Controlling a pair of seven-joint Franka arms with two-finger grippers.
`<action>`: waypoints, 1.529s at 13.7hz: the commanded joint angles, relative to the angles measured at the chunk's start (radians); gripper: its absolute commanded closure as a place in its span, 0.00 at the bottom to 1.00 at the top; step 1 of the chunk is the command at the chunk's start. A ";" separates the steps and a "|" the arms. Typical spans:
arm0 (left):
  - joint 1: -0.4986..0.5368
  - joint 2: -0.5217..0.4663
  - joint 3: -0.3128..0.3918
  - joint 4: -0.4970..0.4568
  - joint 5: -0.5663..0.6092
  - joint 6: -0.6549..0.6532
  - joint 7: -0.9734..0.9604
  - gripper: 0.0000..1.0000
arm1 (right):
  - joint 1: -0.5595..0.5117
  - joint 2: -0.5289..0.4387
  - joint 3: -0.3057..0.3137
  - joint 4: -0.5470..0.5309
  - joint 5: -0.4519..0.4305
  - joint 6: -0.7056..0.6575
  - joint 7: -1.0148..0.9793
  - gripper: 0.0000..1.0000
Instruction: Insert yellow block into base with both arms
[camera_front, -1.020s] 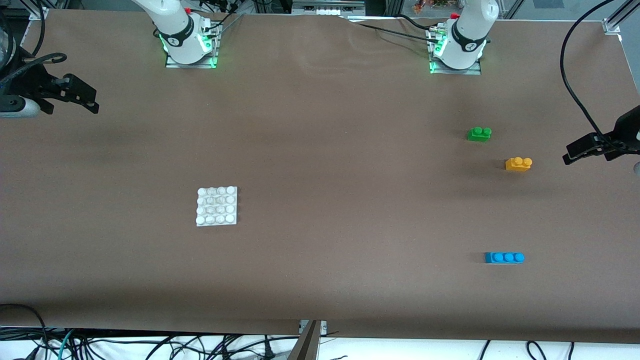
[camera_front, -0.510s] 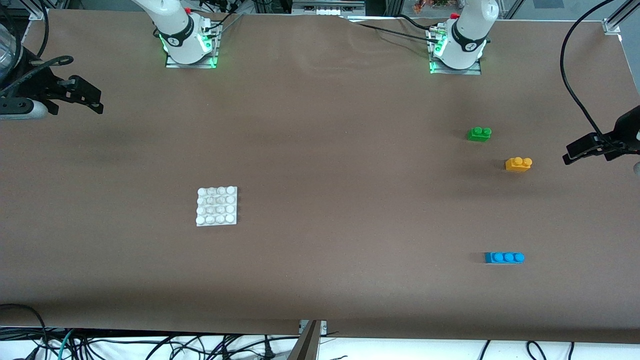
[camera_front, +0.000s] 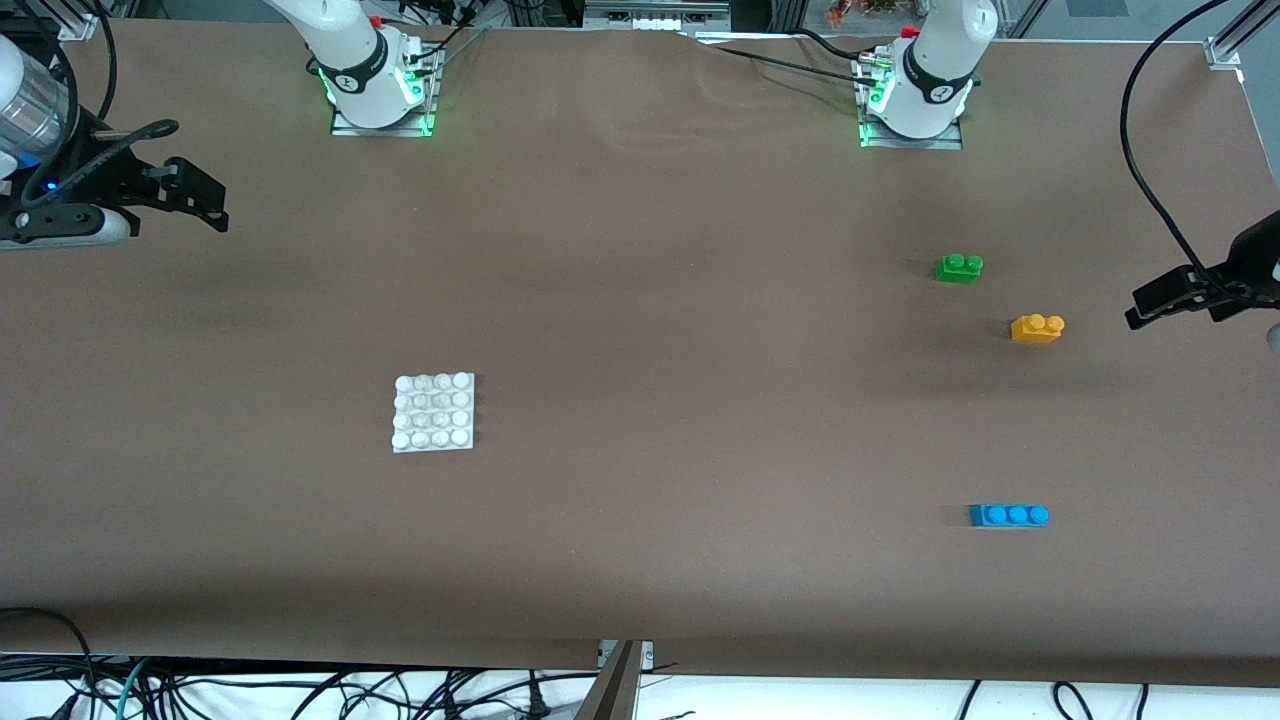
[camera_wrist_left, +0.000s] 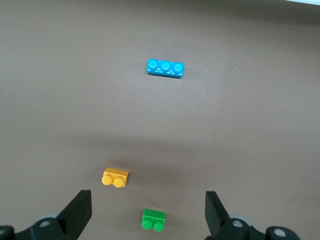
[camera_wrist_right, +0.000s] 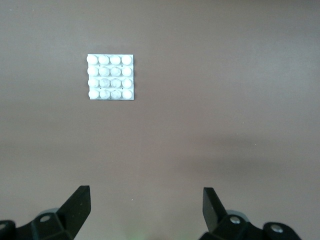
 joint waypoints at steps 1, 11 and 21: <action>-0.002 -0.002 -0.003 0.009 0.022 -0.013 -0.006 0.00 | -0.006 -0.014 0.008 -0.021 -0.012 0.007 -0.003 0.01; -0.002 -0.002 -0.003 0.009 0.022 -0.013 -0.006 0.00 | -0.011 -0.065 0.009 -0.080 -0.014 0.013 0.017 0.01; -0.002 -0.002 -0.003 0.009 0.022 -0.013 -0.006 0.00 | -0.011 -0.029 0.034 -0.159 -0.014 0.161 0.035 0.01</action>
